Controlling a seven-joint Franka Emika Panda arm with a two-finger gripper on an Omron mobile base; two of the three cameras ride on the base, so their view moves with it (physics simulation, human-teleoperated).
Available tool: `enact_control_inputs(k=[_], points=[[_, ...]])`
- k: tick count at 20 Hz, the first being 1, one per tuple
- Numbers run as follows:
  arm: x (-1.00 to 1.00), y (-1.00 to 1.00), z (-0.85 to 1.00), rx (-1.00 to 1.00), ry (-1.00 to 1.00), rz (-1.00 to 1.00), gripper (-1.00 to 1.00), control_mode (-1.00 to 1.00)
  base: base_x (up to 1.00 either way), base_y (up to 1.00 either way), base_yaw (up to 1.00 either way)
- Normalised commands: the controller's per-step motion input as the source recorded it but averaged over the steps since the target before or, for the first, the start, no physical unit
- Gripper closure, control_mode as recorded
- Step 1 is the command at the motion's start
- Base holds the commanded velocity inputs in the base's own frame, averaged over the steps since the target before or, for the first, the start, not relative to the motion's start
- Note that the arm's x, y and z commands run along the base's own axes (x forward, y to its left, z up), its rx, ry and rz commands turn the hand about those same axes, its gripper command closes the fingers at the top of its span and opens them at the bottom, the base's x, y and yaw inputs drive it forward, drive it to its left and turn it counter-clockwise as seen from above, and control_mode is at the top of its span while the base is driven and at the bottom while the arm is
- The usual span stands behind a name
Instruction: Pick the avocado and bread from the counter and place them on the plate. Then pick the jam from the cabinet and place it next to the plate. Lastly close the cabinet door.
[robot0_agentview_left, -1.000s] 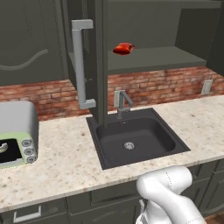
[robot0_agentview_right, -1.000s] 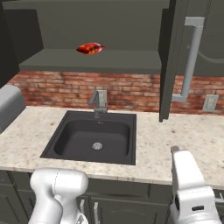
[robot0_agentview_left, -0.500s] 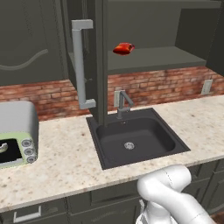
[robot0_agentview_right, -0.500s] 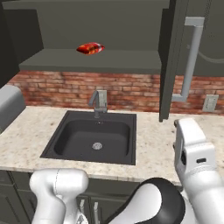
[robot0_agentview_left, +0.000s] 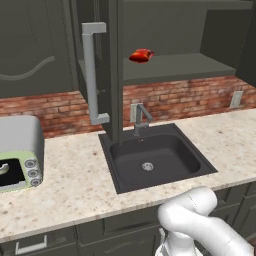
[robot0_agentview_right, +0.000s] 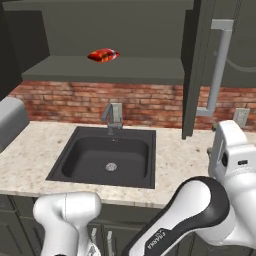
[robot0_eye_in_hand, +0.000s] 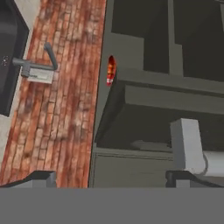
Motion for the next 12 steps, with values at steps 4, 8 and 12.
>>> enact_control_inputs(k=[4,8,12], points=[[0.53,-0.41,0.00,0.06,0.00,0.03,-1.00,-1.00,0.00,0.00,0.00],[0.37,-0.32,0.11,0.11,0.02,0.12,-1.00,-1.00,0.00,0.00,0.00],[0.15,-0.39,0.09,0.11,0.00,0.22,-1.00,-1.00,0.00,0.00,0.00]])
